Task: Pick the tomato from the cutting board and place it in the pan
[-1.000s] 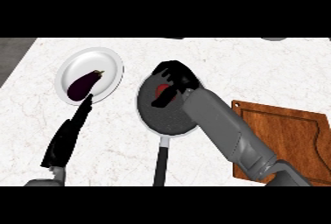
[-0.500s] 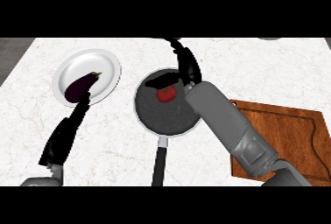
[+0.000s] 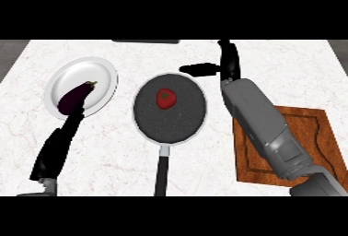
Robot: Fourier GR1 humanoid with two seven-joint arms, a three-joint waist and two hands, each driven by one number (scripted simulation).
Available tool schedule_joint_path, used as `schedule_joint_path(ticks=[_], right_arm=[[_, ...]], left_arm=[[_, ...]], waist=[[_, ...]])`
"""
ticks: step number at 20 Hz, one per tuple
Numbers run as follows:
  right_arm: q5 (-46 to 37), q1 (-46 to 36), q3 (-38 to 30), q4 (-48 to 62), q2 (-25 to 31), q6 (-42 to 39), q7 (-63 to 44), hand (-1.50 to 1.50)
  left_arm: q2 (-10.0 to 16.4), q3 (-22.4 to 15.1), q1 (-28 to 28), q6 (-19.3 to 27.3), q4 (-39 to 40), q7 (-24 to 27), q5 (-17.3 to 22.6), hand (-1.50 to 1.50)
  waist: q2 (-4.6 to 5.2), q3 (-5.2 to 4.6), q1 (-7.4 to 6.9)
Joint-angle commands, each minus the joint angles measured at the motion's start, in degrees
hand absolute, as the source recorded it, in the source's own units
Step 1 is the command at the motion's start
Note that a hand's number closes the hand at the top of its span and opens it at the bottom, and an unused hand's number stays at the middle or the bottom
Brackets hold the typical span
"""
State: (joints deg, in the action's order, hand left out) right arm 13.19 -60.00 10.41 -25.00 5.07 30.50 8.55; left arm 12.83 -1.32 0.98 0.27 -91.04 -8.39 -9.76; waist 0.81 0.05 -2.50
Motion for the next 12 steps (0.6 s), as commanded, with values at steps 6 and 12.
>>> schedule_joint_path(ticks=[6, 12], right_arm=[[0.62, 7.46, -4.47, 0.93, 13.94, -14.12, 10.86, -1.50], [0.35, 9.51, -7.54, 2.81, 19.42, -20.27, 14.14, -1.50]], left_arm=[[-1.00, 0.66, 1.90, 0.94, 1.51, 2.33, -0.93, 0.00], [-2.41, -0.24, 4.58, 1.32, 0.35, 3.00, -2.20, 0.00]], waist=[[-0.57, -0.03, 2.04], [-0.59, -0.03, 1.72]])
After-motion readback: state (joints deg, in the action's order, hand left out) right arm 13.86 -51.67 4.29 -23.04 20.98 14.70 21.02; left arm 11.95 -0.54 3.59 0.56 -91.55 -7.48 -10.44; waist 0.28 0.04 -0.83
